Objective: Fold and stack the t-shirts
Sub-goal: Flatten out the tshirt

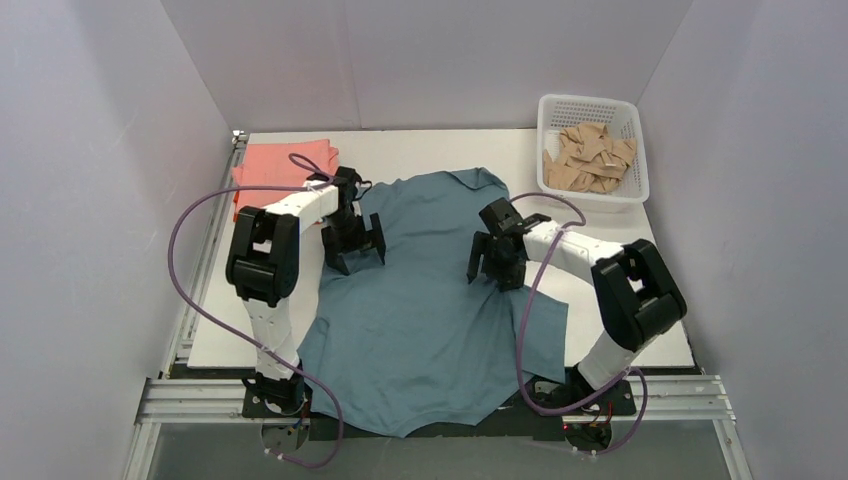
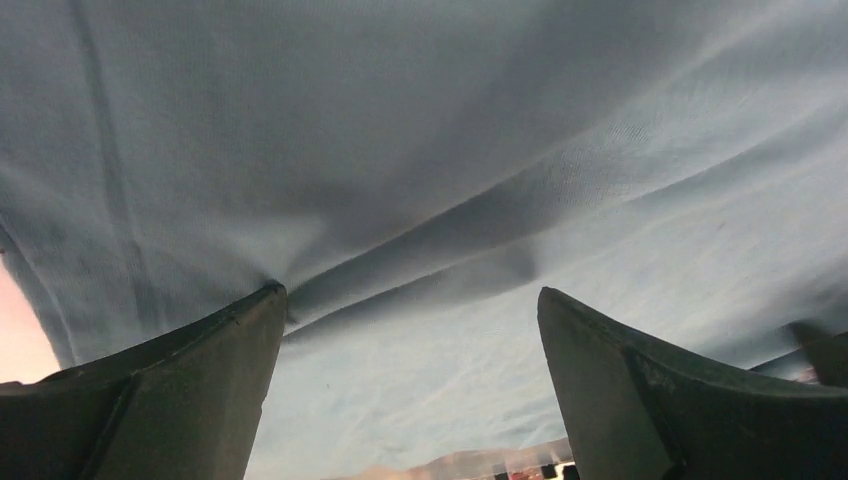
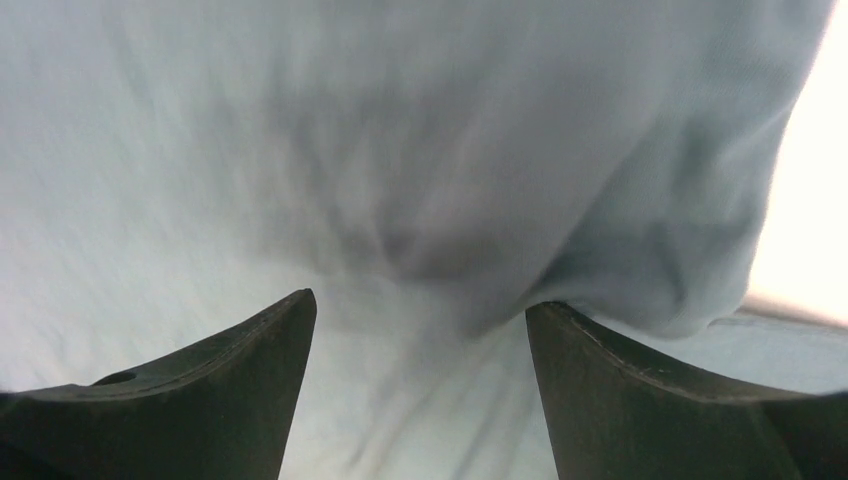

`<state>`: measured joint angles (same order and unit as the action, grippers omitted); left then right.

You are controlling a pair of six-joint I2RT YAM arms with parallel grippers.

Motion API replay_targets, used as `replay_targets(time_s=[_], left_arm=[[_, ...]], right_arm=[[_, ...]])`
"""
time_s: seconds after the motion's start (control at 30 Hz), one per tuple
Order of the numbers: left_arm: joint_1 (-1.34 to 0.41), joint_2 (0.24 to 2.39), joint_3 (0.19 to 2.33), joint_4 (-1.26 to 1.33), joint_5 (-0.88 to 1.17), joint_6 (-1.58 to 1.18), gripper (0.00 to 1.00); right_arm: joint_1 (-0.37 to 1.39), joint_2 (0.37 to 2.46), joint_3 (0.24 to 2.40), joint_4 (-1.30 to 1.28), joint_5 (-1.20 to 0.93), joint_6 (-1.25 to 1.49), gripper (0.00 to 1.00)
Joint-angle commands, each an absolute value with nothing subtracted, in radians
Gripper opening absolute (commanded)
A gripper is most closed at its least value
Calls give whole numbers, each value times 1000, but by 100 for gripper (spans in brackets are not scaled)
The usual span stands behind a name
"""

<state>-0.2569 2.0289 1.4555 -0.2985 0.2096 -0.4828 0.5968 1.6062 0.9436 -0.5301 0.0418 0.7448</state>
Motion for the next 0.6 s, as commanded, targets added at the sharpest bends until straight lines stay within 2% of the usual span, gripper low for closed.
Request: replay_targets(time_s=[0.0, 0.1, 0.33, 0.43, 0.5, 0.57], left_arm=[[-348, 1921, 1271, -395, 192, -553, 98], [-384, 1828, 1170, -394, 180, -603, 99], [-466, 1700, 935, -279, 273, -766, 99], [-521, 1686, 877, -171, 337, -889, 100], [-654, 1702, 842, -11, 391, -1050, 99], [-744, 1761, 894, 125, 418, -1105, 100]], right_arm=[[517, 1739, 1135, -525, 122, 706, 83], [505, 1844, 1290, -568, 151, 651, 80], [479, 2092, 1607, -578, 70, 546, 75], [479, 2218, 1805, -601, -7, 484, 73], [480, 2357, 2020, -641, -134, 437, 72], [480, 2457, 2185, -656, -247, 415, 72]])
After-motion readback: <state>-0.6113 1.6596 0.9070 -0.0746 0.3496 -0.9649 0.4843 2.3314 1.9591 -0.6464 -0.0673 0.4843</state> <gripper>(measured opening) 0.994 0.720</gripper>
